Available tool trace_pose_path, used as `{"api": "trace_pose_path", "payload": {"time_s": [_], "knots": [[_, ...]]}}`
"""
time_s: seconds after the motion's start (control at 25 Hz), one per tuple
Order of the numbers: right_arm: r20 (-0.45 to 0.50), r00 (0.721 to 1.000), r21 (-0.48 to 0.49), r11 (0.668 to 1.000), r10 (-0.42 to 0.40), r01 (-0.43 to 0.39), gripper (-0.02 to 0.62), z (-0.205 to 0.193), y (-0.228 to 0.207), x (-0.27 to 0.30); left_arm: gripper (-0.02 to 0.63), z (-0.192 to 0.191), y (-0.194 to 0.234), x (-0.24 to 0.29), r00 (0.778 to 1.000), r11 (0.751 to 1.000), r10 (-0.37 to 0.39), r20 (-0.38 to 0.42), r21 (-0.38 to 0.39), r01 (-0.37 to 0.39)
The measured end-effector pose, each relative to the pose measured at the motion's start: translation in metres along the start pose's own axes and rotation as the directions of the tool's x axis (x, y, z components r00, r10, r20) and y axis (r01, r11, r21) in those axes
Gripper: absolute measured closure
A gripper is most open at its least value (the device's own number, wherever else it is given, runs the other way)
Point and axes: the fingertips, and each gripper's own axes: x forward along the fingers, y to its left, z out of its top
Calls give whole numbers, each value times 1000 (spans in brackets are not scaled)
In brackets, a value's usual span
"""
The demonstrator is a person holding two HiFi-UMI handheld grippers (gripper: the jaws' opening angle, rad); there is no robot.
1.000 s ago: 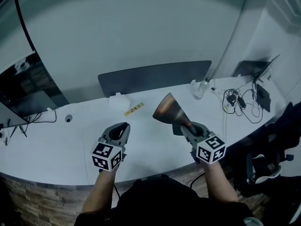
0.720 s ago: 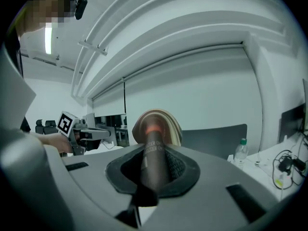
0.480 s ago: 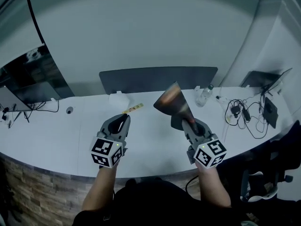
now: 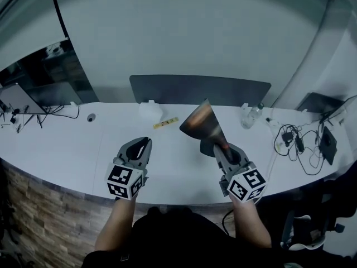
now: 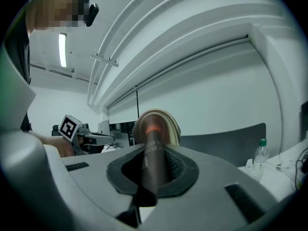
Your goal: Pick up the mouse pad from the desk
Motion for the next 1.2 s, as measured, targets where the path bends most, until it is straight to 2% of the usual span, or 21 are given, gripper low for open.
{"api": "trace_pose_path", "payload": {"time_s": [0.16,0.36,0.56,0.96,1.2], "knots": [[-11,1000,12,1000,6,-6,562,-9,13,3,571,-17,13,-16,1000,999,22,-21,-24,-22],[-10,1000,39,999,-5,6,563,-12,24,10,586,-23,17,-23,1000,1000,-4,-20,-25,4],[-25,1000,26,1000,-10,11,563,-13,37,16,592,-24,33,-28,1000,999,-9,-13,-33,9],[-13,999,-8,999,-53,53,563,-4,29,1,594,-13,31,-22,1000,999,-29,0,-15,29],[-22,998,-1,998,-65,65,563,-7,22,-8,594,-18,27,-14,999,999,-38,-15,-38,38]]}}
